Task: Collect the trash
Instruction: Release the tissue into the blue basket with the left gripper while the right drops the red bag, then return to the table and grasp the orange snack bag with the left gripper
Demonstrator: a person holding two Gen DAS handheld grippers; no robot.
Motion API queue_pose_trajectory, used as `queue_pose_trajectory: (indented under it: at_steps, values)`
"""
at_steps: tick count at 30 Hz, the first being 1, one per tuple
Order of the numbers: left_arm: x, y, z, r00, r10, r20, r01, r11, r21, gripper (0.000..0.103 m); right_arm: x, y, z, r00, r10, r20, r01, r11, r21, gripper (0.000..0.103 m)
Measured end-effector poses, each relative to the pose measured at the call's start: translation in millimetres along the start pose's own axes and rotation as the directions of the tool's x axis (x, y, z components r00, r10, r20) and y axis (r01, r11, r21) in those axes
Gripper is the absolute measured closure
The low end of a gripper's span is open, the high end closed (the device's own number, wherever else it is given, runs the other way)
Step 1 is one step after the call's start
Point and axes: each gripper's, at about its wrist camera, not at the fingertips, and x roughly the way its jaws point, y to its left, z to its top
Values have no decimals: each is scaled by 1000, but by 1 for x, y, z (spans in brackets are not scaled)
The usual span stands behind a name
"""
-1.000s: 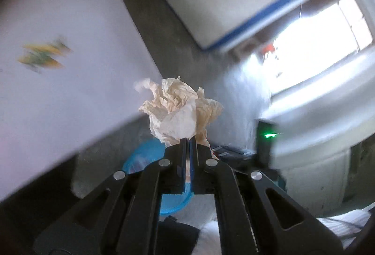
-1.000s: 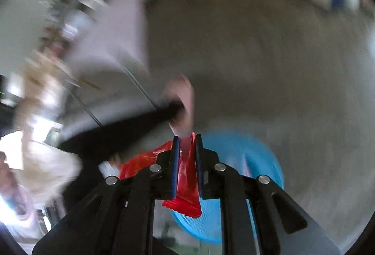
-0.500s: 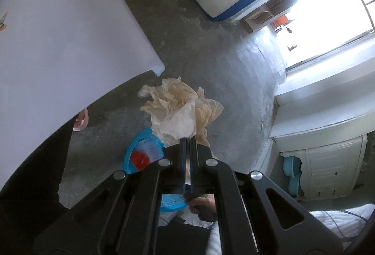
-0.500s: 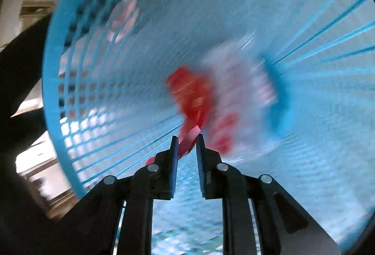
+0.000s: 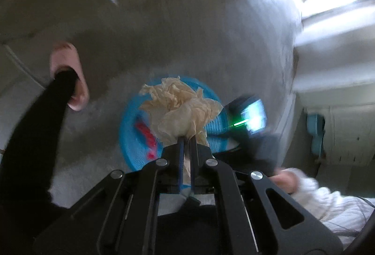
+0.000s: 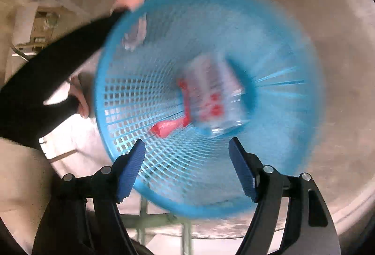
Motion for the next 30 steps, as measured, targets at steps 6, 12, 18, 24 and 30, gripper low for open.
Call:
queue_pose_trajectory:
  at_steps: [6, 12, 18, 24, 30]
  values:
    - [97, -11, 22, 984, -39, -176, 32, 998, -45, 94, -90, -55, -11, 977, -35, 212, 5, 990, 141, 31]
    - [144, 3, 44, 979, 30, -202, -62, 986, -155, 42, -112, -73, -13, 965, -38, 261, -14, 980, 197, 31]
    - [106, -5, 46, 983, 117, -140, -128, 989, -69, 48, -89, -55, -15, 981, -45, 186, 25, 994, 110, 31]
    - [21, -31, 32, 999, -11, -40, 12, 999, 43, 69, -84, -31, -13, 987, -29, 155, 15, 996, 86, 31]
    - [-132, -43, -17, 970, -113, 217, 82, 985, 150, 69, -173, 26, 9, 950, -15, 311, 28, 999, -35, 31]
